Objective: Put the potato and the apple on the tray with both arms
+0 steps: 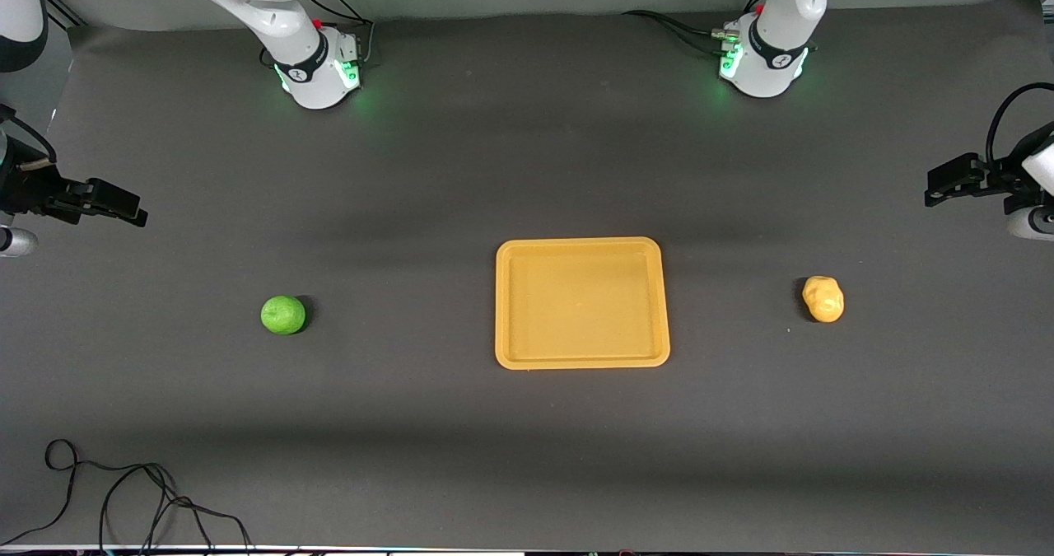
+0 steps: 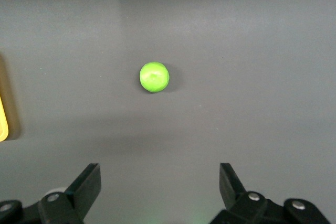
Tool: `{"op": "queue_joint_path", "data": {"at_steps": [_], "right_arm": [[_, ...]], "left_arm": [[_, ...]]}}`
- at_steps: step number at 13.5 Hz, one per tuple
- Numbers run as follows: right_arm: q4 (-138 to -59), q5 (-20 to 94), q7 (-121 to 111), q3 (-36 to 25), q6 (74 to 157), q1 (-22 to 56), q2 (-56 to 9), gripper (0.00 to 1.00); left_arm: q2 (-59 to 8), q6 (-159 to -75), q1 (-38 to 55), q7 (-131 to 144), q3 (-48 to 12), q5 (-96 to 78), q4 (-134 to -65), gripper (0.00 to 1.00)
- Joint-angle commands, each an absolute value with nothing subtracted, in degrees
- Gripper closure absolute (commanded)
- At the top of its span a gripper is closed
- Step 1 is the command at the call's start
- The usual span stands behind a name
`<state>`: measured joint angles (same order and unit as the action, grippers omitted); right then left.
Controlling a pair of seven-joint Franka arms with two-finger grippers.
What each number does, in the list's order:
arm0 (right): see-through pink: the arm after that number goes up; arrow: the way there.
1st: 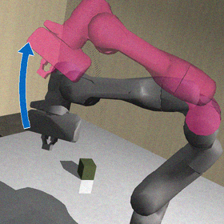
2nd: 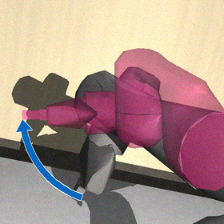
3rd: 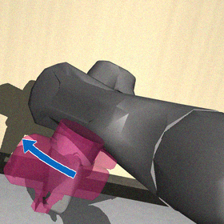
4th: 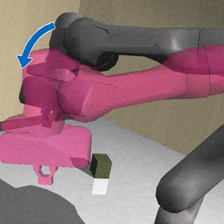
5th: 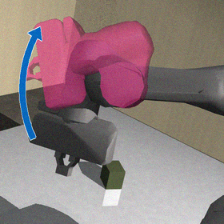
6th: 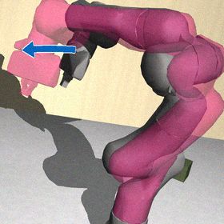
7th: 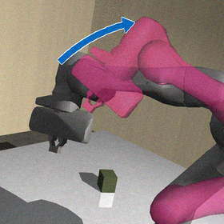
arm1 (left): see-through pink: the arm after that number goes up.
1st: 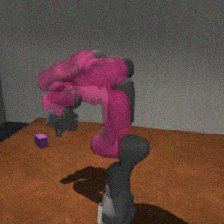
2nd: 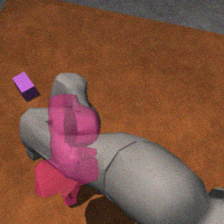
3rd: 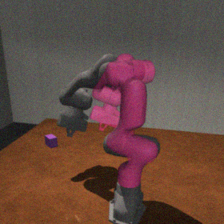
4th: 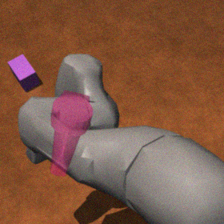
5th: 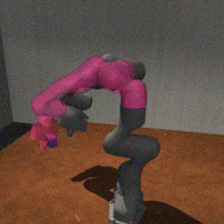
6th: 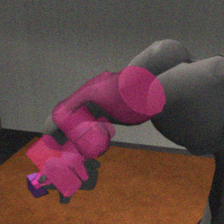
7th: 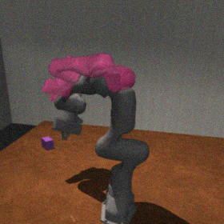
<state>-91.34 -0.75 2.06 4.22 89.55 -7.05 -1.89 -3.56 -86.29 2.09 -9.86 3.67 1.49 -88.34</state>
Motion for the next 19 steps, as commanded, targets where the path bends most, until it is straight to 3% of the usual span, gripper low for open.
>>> {"op": "queue_joint_path", "data": {"at_steps": [1,7,10,15,19], "right_arm": [[-89.1,0.6,1.0,4.6,88.9,-7.6,-3.0,0.00],[-88.9,0.6,1.0,4.6,88.9,-7.6,-3.1,0.00],[-88.8,0.6,0.9,4.6,88.9,-7.6,-3.3,0.00],[-87.9,0.6,0.4,4.4,88.5,-7.8,-3.3,0.00],[-87.9,0.6,0.4,4.4,88.2,-7.8,-3.2,0.00]], "left_arm": [[-3.7,-86.6,2.2,-9.8,3.6,2.4,-87.9,0.01],[-4.4,-86.7,2.4,-9.8,3.5,2.2,-88.0,0.02],[-8.4,-92.0,2.5,-9.7,3.5,2.2,-89.9,0.03],[-19.7,-118.3,1.2,-8.8,3.5,1.5,-100.5,0.05],[-22.3,-136.2,1.1,-8.6,3.5,0.7,-112.9,0.08]]}}
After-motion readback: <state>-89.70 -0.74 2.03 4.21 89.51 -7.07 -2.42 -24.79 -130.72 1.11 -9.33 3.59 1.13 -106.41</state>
